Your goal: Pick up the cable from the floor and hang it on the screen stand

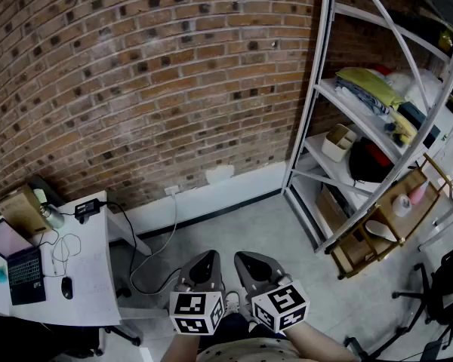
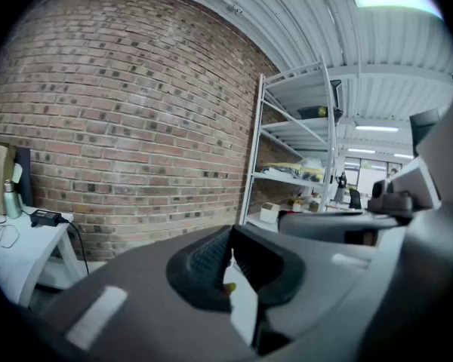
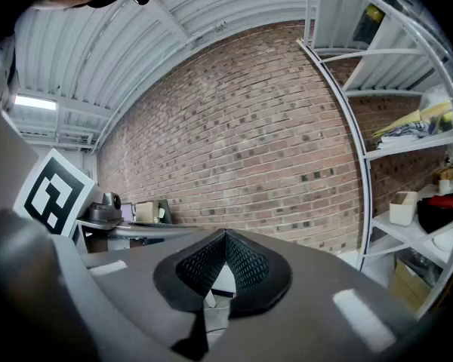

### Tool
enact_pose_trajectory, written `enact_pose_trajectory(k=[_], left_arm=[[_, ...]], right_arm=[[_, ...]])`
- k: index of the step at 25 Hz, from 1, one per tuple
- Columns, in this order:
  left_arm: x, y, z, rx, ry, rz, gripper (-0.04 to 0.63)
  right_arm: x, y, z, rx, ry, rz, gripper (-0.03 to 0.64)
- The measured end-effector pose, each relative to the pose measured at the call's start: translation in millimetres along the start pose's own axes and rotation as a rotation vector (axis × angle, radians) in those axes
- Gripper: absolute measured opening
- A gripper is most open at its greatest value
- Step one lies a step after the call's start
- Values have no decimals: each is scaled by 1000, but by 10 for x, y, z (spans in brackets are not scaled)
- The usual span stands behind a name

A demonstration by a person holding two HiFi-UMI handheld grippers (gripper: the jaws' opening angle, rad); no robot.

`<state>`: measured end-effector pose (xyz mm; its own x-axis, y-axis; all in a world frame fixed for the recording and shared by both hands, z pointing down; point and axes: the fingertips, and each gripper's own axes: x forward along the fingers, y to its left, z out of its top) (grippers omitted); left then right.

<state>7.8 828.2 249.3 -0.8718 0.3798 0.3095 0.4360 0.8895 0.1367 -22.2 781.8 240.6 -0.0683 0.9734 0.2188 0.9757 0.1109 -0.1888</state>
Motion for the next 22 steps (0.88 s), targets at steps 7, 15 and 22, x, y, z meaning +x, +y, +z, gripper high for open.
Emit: enact_pose_trajectory(k=[7,15,22], left_arm=[[558,-395,82,55,26,-161,8],[1305,-1845,168,192,71,-639,8],[1228,-3103,-17,314,131,-1025,8]], right_arm=[[-117,-580,43,14,-8,-172,-2],[-1002,-1714,98,97,-91,-651,-2],[-2225,-2126,-118,215,-181,-1083,-2]])
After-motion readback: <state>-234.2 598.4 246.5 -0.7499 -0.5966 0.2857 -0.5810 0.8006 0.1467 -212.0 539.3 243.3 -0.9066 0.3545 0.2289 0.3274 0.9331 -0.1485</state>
